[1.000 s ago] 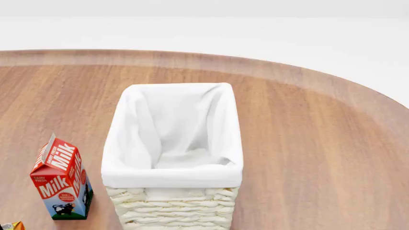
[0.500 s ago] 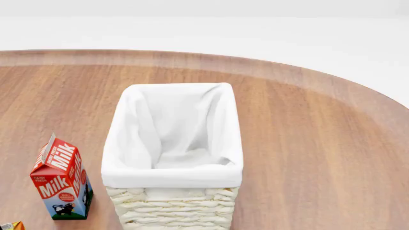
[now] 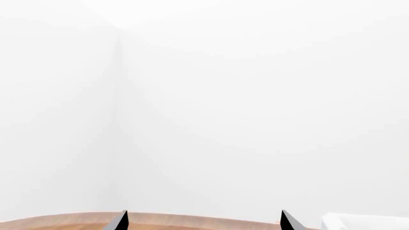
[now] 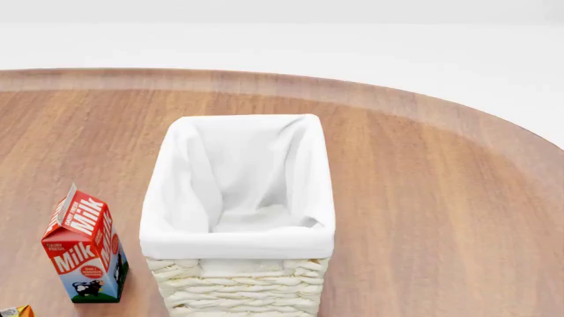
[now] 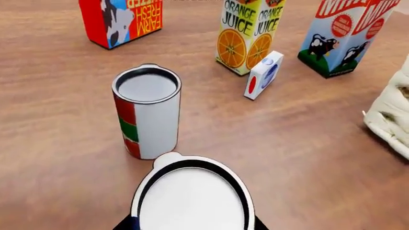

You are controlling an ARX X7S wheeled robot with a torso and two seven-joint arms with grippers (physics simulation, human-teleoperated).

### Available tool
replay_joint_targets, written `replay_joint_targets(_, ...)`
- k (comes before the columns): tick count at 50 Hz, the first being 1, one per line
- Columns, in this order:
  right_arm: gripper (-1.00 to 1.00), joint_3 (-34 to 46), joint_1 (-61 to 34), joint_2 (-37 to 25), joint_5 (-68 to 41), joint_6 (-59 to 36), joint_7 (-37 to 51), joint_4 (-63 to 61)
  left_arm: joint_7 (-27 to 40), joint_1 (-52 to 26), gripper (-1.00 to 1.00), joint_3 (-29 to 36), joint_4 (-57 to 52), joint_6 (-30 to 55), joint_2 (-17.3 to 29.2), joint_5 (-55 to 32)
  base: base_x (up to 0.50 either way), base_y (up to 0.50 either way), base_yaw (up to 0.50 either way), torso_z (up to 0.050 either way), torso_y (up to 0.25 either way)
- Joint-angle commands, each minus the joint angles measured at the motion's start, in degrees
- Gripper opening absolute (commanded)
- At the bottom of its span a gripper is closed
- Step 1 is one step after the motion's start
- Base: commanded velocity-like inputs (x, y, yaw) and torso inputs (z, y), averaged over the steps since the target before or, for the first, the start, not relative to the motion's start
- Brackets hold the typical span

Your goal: Pick up the alphabet soup, and put it in the basket.

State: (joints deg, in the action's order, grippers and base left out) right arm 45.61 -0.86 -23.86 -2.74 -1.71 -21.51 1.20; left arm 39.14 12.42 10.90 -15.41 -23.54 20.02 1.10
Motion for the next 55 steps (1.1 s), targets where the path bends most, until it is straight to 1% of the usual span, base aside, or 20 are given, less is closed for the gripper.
replay_joint_targets(1,-1.0,-0.2,-0.4,1.1,0.2,0.5,0.0,1.9,0.2,-0.1,1.0,0.2,-0.1,0.2,0.1,0.2,0.0,0.0,0.0,0.0,0.0)
replay_joint_targets(8,-1.0,-2.8,0.8,0.3,-3.2,1.9,0.8,-1.0,0.3,-0.1,1.0,0.2,0.1,0.0,0.2,0.1,0.0,0.0,0.0,0.0,0.0)
replay_joint_targets(18,-1.0,-7.4,5.8,-3.3,-6.9,6.1,4.5,-10.4,0.5,0.0,1.0,0.3,0.0,-0.1,0.3,0.0,0.0,0.0,0.0,0.0,0.0)
replay_joint_targets(22,-1.0,-10.1,9.4,-5.8,-9.9,10.4,5.8,-15.8,0.6,0.0,1.0,0.2,-0.1,0.0,0.4,-0.1,0.0,0.0,0.0,0.0,0.0)
replay_joint_targets(26,-1.0,-11.7,11.9,-7.3,-10.5,13.1,7.4,-18.5,0.7,0.0,1.0,0.3,-0.1,0.0,0.5,0.0,0.0,0.0,0.0,0.0,0.0)
replay_joint_targets(29,-1.0,-12.7,13.1,-7.9,-11.7,15.9,7.4,-19.6,0.7,-0.2,1.0,0.4,0.3,-0.1,0.5,-0.1,0.0,0.0,0.0,0.0,0.0)
replay_joint_targets(37,-1.0,-15.0,15.3,-9.0,-13.7,19.7,8.8,-21.6,0.7,-0.6,1.0,0.6,0.9,-0.2,0.5,-0.1,0.0,0.0,0.0,0.0,0.0)
replay_joint_targets(38,-1.0,-15.7,16.1,-8.7,-12.3,22.9,9.3,-21.3,0.7,-0.7,1.0,0.7,1.0,-0.2,0.5,-0.1,0.0,0.0,0.0,0.0,0.01)
replay_joint_targets(41,-1.0,-16.6,17.3,-9.2,-12.6,26.2,9.2,-21.7,0.7,-0.8,1.0,0.7,1.2,-0.2,0.5,-0.2,0.0,0.0,0.0,0.0,0.0)
replay_joint_targets(46,-1.0,-18.1,18.3,-9.6,-16.0,30.9,8.7,-21.9,0.8,-0.8,1.0,0.8,1.0,0.0,0.5,-0.2,0.0,0.0,0.0,0.0,0.0)
replay_joint_targets(47,-1.0,-18.7,19.0,-9.6,-16.4,33.2,8.6,-21.8,0.9,-0.7,1.0,0.8,0.9,0.0,0.5,-0.1,0.0,0.0,0.0,0.0,0.0)
replay_joint_targets(51,-1.0,-19.6,20.3,-10.1,-18.6,37.3,8.0,-22.1,1.0,-0.6,1.0,0.7,0.8,-0.1,0.6,-0.3,0.0,0.0,0.0,0.0,0.0)
replay_joint_targets(52,-1.0,-20.0,20.9,-10.3,-19.8,39.9,7.3,-22.1,0.9,-0.7,1.0,0.7,0.9,-0.1,0.6,-0.4,0.0,0.0,0.0,0.0,0.0)
replay_joint_targets(55,-1.0,-20.3,21.2,-10.6,-21.6,41.8,6.5,-21.8,0.9,-0.8,1.0,0.8,1.0,-0.1,0.7,-0.4,0.0,0.0,0.0,0.0,0.0)
